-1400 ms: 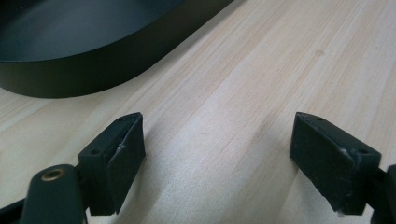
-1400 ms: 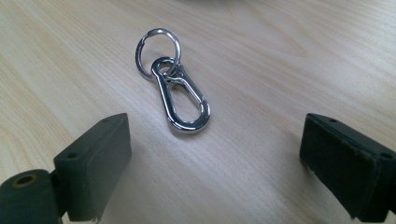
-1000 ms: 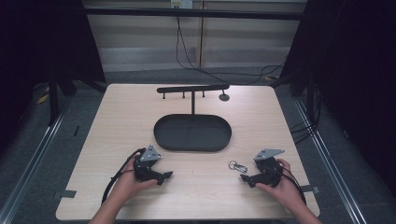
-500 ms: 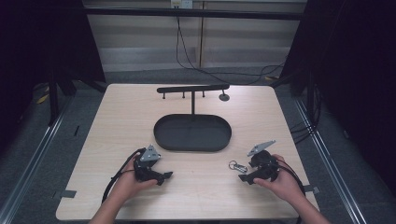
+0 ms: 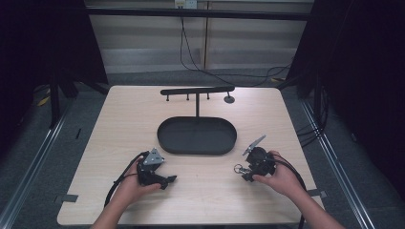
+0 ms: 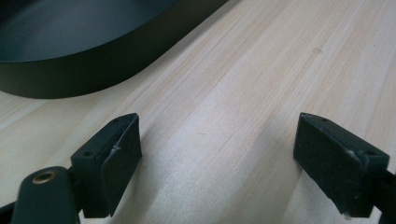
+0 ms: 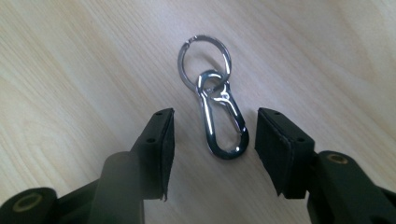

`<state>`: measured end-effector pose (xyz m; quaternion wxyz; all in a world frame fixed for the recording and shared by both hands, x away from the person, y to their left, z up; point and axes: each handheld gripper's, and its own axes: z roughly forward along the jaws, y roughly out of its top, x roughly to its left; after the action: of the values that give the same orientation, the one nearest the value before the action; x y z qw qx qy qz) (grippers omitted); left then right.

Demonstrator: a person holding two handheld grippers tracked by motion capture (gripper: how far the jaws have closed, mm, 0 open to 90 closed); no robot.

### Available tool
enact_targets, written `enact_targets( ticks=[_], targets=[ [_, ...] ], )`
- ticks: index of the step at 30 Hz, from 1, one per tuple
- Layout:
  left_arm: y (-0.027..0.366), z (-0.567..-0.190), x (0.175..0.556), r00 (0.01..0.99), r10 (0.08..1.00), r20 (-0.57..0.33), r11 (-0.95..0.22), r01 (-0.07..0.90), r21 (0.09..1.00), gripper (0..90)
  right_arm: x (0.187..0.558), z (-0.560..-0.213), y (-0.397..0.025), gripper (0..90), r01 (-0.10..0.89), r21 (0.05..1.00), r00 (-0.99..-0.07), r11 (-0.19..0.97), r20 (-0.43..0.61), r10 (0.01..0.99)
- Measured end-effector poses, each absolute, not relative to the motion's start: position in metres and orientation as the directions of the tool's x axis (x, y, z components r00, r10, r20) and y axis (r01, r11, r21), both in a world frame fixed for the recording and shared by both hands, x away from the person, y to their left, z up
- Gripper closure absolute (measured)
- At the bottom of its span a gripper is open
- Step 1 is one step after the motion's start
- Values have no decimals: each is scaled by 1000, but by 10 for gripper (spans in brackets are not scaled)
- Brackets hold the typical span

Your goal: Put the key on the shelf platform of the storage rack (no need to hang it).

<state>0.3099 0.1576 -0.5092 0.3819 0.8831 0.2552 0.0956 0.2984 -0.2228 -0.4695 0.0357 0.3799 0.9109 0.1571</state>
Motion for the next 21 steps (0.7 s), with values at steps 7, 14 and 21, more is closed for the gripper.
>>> enact_targets(
  ticks=[7,14,21],
  targets=[
    [158,-509,310,851,524,-26,-578,378,723,149,308,-467,-216,512,666,291,-726,687,40,686],
    [158,-509,310,852,523,-27,-577,377,725,149,315,-470,-212,615,668,243,-731,703,40,681],
    [158,-509,310,851,524,-26,-578,378,724,149,316,-468,-209,695,689,199,-716,697,41,696]
  ],
)
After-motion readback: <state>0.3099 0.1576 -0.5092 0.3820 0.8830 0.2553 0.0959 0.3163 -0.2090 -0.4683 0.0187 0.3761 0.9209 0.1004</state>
